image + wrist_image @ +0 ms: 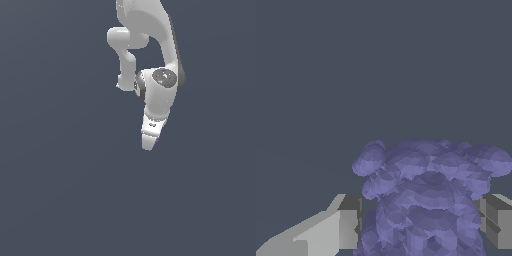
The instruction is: Pick up the object and move it to a goal position.
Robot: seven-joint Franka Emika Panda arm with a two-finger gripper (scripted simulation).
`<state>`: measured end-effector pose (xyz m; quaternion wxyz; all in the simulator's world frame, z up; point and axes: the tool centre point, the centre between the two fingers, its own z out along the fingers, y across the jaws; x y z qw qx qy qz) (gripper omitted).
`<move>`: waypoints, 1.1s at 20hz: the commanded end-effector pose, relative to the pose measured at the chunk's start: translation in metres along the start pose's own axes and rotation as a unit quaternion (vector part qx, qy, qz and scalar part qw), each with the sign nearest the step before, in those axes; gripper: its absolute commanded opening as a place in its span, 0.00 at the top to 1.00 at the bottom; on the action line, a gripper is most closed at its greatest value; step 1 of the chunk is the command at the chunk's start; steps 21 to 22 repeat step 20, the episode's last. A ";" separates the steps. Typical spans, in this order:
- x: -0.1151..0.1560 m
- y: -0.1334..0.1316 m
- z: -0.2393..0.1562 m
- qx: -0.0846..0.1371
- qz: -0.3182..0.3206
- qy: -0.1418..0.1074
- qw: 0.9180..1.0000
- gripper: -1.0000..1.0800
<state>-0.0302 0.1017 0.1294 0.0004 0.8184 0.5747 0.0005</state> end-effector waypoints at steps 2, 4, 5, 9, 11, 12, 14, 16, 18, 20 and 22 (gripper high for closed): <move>0.037 0.002 -0.017 0.000 0.001 0.000 1.000 1.00; 0.053 0.004 -0.025 0.000 0.001 0.000 1.000 1.00; 0.060 0.004 -0.028 0.000 0.001 0.000 1.000 1.00; 0.083 0.007 -0.038 0.000 0.001 0.000 1.000 1.00; 0.091 0.008 -0.041 0.000 0.001 0.000 1.000 1.00; 0.094 0.009 -0.043 0.000 0.001 0.000 1.000 1.00; 0.099 0.009 -0.045 0.000 0.001 0.000 1.000 1.00; 0.103 0.010 -0.047 0.000 0.001 0.000 1.000 1.00; 0.105 0.010 -0.048 0.000 0.001 0.000 1.000 1.00; 0.106 0.010 -0.048 0.000 0.001 0.000 1.000 1.00; 0.106 0.010 -0.048 0.000 0.001 0.000 1.000 1.00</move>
